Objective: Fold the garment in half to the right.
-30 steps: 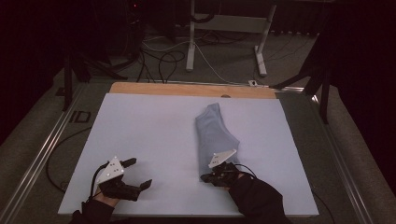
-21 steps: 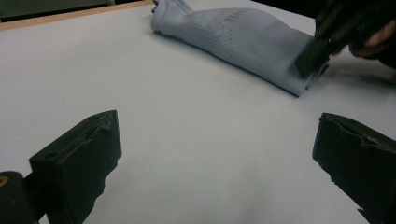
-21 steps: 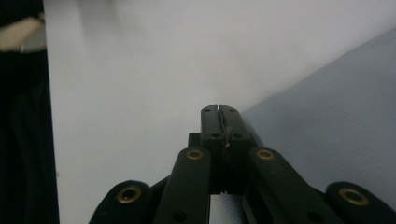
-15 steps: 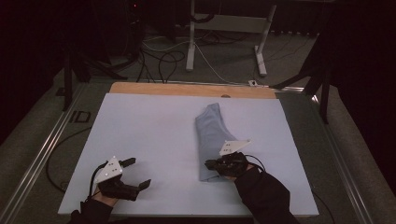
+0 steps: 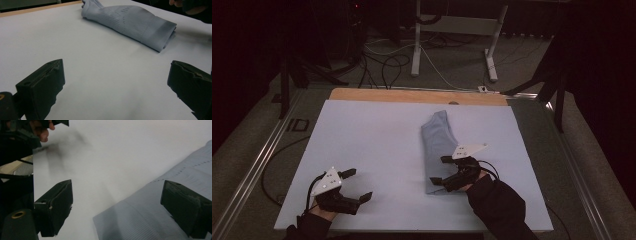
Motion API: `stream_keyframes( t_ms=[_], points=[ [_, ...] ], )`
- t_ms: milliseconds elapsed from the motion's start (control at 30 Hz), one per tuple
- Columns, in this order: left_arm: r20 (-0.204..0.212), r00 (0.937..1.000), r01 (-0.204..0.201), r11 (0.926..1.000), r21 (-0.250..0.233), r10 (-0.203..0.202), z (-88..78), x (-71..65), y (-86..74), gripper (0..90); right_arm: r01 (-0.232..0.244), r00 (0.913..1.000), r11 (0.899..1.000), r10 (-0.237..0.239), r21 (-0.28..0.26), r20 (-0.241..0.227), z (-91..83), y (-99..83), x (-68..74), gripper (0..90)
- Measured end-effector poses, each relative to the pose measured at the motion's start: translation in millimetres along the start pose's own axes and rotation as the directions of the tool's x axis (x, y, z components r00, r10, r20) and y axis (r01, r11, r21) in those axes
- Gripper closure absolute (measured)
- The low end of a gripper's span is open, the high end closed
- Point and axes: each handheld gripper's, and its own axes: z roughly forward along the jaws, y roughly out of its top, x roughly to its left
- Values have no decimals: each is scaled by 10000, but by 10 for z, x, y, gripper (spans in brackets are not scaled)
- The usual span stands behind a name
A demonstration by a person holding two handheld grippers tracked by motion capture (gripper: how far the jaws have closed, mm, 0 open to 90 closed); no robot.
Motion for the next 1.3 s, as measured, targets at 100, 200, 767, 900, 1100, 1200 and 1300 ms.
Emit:
stream_keyframes(
  t_ms=[100,200,767,900,1100,1200,1300],
  points=[
    [77,10000,-24,10000,24,23,-5,0,0,21,-81,9996,9997,87,-228,275,-46,2,-21,91],
    [120,9999,-43,10000,61,42,-11,8,0,20,55,9978,9997,-38,-252,666,-76,-20,-33,91],
    [-4,9997,-242,9994,236,242,-52,35,-4,6,-402,9820,9968,521,-690,1814,-473,-454,-184,92],
    [4,9998,-220,9995,241,220,-63,45,-13,6,-570,9735,9956,719,-744,2170,-549,-573,-203,92],
    [-53,9999,-100,9999,137,100,-94,75,-17,6,-877,9570,9908,1126,-1034,2673,-689,-756,-223,92],
    [-127,9999,-115,9998,165,117,-108,86,-24,6,-998,9496,9898,1252,-1014,2873,-735,-862,-218,92],
    [-203,9998,-40,9999,126,43,-126,96,-31,6,-1158,9406,9879,1424,-1029,3083,-798,-948,-208,92]
  ],
)
